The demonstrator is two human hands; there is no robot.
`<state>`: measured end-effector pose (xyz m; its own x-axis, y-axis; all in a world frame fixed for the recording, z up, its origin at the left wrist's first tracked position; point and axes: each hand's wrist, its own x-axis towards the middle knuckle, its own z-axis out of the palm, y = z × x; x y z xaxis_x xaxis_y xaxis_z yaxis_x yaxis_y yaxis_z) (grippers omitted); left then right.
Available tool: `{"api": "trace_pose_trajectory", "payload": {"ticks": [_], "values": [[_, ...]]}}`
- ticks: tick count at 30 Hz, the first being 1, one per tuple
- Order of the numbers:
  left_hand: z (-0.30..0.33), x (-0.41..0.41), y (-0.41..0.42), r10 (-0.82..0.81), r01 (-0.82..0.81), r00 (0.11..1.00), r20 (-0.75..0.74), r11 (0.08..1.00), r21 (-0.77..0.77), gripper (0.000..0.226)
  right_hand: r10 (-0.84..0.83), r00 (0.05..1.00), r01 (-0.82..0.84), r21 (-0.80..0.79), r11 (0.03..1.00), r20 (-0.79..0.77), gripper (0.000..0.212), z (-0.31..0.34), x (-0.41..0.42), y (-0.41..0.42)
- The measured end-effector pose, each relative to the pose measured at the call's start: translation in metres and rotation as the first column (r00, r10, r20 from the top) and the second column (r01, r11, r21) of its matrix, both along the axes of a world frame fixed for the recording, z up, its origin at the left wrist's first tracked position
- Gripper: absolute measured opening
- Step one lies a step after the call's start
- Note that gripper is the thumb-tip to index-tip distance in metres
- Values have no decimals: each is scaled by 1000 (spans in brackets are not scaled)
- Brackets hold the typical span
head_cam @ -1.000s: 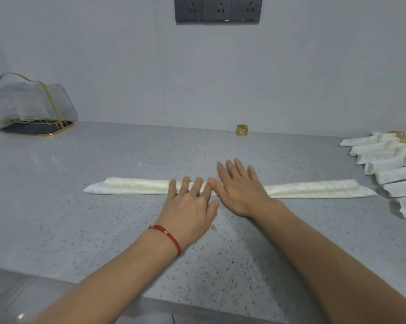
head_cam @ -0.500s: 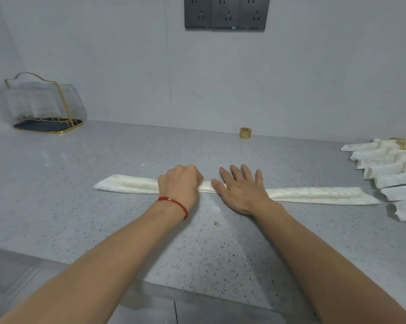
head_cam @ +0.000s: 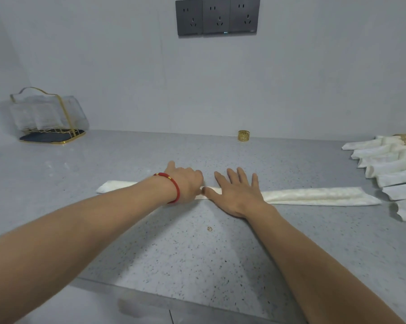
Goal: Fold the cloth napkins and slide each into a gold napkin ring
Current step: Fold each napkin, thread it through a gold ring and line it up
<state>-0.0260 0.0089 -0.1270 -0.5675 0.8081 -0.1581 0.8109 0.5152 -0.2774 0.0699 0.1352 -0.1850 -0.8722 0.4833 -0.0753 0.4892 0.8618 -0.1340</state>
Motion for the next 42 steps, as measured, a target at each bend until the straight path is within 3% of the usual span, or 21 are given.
{"api": "trace_pose_trajectory", "payload": {"ticks": [2,5,6,9,11,13,15,17,20,22,24,27,29,38,40,42], "values": [[8,8,5,-21,20,1000,-15,998,-54,27,-5,1000,5,24,1000,-3,88,-2,0,-1],[31,13,9,45,-38,971,234,999,-32,31,-8,999,11,73,997,-34,86,-5,2,-3],[40,12,8,95,-93,924,370,995,-24,29,-8,999,12,83,996,-43,85,-5,2,-4],[56,-5,2,135,-196,663,736,981,-3,22,-11,999,16,95,995,-50,82,-4,3,-5],[53,-19,-6,70,-154,522,850,988,14,23,-7,999,11,78,997,-46,80,-4,3,-6],[43,-27,-12,-29,-128,449,893,987,97,27,3,999,-2,30,1000,-43,79,-2,4,-5],[29,-28,-15,-165,-115,470,867,963,245,24,28,994,-35,-68,997,-110,74,4,6,0],[15,-29,-14,-253,-110,578,776,918,381,19,-14,945,-82,-277,957,-327,58,10,11,12],[-2,-32,-9,-321,-38,725,609,864,501,14,-225,797,-234,-630,741,-560,35,18,33,31],[-11,-31,-5,-352,24,772,529,848,530,16,-239,798,-251,-667,702,-552,26,27,50,45],[-13,-27,-1,-372,53,783,498,838,543,16,-124,889,-134,-508,851,-441,16,43,61,60],[-16,-24,4,-380,21,761,526,825,565,10,-52,997,36,-255,966,-55,16,65,70,65],[-20,-23,5,-389,1,746,540,812,584,12,-62,996,73,-193,978,59,21,70,71,63],[-31,-23,11,-322,-83,721,613,839,538,21,-110,968,119,-24,993,227,41,83,65,56],[-35,-21,15,-308,-118,702,642,839,531,22,-100,960,79,89,993,262,38,83,61,47],[-36,-20,18,-304,-134,683,664,842,523,21,-65,956,-28,312,950,284,34,84,57,34]]}}
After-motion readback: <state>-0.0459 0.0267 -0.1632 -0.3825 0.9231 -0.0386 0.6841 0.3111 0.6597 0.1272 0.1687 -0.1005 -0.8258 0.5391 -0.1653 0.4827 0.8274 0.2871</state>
